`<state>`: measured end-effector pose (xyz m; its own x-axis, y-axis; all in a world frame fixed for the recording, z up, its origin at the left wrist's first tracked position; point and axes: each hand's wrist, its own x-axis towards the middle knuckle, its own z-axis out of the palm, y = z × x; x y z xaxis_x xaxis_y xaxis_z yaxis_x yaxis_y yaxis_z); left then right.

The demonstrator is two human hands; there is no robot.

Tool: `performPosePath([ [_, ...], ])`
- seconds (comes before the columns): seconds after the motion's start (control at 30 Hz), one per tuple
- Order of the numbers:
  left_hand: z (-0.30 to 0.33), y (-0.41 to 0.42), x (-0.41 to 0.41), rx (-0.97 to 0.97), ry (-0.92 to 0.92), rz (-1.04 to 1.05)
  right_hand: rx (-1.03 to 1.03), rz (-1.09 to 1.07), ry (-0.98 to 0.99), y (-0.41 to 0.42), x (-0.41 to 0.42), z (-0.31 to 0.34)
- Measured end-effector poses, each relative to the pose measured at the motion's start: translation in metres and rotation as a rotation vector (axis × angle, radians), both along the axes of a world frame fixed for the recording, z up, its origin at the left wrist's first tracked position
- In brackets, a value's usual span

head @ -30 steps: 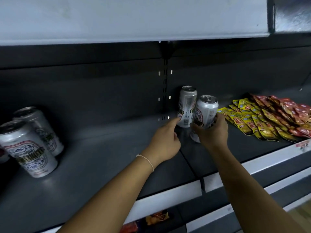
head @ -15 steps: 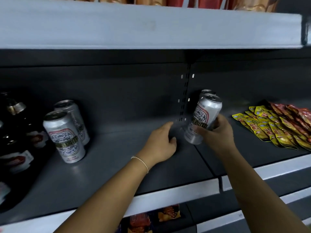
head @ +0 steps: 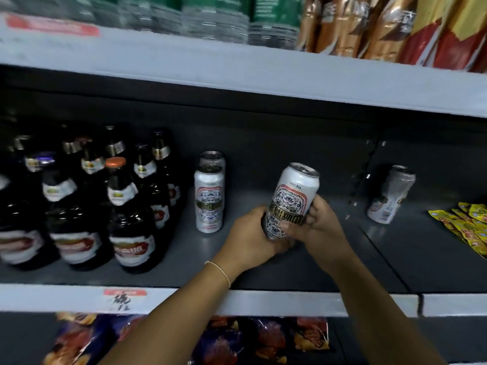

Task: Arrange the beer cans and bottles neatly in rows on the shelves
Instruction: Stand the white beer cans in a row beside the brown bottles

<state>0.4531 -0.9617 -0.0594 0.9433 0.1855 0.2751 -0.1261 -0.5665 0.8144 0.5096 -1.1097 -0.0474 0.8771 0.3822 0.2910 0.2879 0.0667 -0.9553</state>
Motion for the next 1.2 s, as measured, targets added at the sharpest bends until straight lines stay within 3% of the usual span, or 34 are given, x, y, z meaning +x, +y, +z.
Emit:
performPosePath([
  [0.23, -0.012, 0.054, -0.051, -0.028, -0.066, 0.128, -0.05, 0.087, 0.004, 0.061, -0.045, -0.005],
  [0.5, -0.028, 0.088, -0.081, -0.038, -0.08, 0.146, -0.118, 0.029, -0.006, 0.106, -0.078, -0.017],
  [1.2, -0.061, 0.111, -0.051, -0.014, -0.093, 0.283, -0.232, -0.052, -0.067, 0.136, -0.061, -0.041],
])
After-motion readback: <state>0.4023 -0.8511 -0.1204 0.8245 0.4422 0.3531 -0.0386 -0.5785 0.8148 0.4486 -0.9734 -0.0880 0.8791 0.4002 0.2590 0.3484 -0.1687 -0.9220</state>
